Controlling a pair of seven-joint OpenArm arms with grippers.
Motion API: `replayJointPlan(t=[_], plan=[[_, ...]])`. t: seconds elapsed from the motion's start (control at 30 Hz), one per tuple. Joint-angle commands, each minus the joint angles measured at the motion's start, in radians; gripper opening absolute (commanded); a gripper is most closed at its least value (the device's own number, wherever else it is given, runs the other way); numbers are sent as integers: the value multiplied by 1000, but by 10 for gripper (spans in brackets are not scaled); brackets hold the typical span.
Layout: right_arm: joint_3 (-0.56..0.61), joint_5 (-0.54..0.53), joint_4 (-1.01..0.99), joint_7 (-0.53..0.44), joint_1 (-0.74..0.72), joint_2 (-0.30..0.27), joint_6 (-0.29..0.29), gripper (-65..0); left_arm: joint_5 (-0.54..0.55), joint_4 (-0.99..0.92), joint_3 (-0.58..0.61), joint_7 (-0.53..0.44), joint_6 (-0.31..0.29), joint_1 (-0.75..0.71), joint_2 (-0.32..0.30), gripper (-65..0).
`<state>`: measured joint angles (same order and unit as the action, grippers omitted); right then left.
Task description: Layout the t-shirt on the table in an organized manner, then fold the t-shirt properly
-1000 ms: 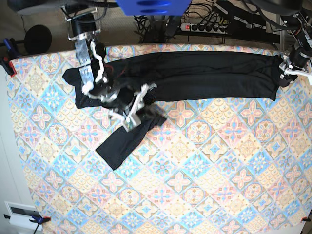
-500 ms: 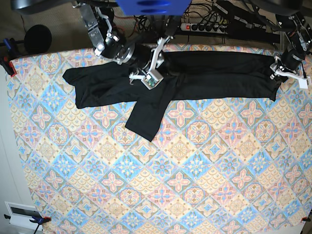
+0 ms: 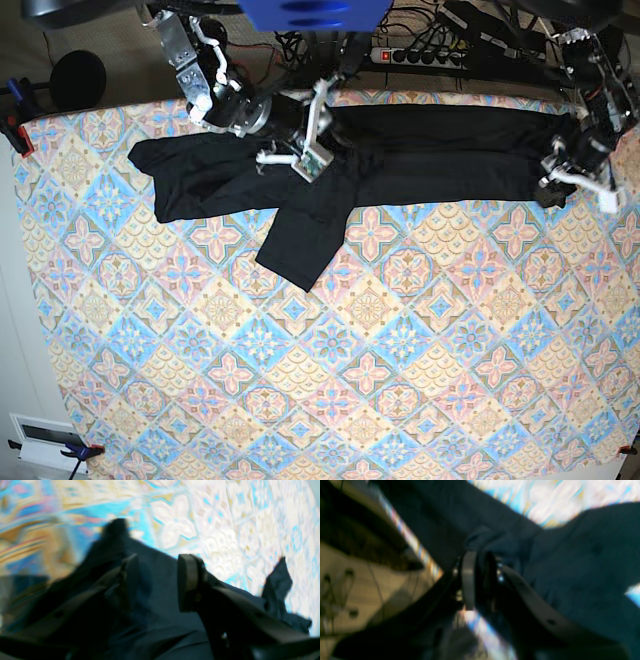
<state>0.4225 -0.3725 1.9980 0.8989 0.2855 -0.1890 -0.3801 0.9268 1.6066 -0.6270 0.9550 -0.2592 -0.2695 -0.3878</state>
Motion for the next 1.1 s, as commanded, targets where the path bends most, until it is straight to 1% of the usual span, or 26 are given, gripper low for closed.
replayJointPlan(t=[0.0,0.07,0.13,0.2,0.27,0.37,0.47,0.67,0.77,0.93,1.07], plan=[[-4,-1,20,-21,-9,-8,0,-483,22,19,35,-18,-7,37,-32,-402],[-7,8,24,-21,-7,-13,0,-449,22,18,121,-14,-7,98,-44,-402],[-32,11,24,-21,-6,-36,0,-420,22,18,200,-12,-7,146,-50,-400],[-55,8,25,-21,-4,-50,0,-402,22,13,270,-12,-4,200,-49,-400],[-98,7,25,-22,-4,-50,0,-395,21,-1,344,-12,-1,261,-43,-400],[-138,7,25,-47,-2,-50,0,-397,19,-65,474,-11,-1,358,5,-400],[-147,7,24,-48,-4,-50,0,-397,-33,-121,574,-11,-1,411,45,-400],[-207,7,22,-48,-4,-54,0,-397,-145,-228,757,-15,-5,499,140,-400],[-215,7,22,-48,-7,-54,0,-397,-179,-303,824,-20,-5,542,166,-400],[-216,7,22,-48,-10,-54,0,-397,-191,-392,884,-20,-5,600,215,-400],[-216,7,22,-48,-12,-54,0,-397,-260,-478,907,-20,-4,631,260,-400]])
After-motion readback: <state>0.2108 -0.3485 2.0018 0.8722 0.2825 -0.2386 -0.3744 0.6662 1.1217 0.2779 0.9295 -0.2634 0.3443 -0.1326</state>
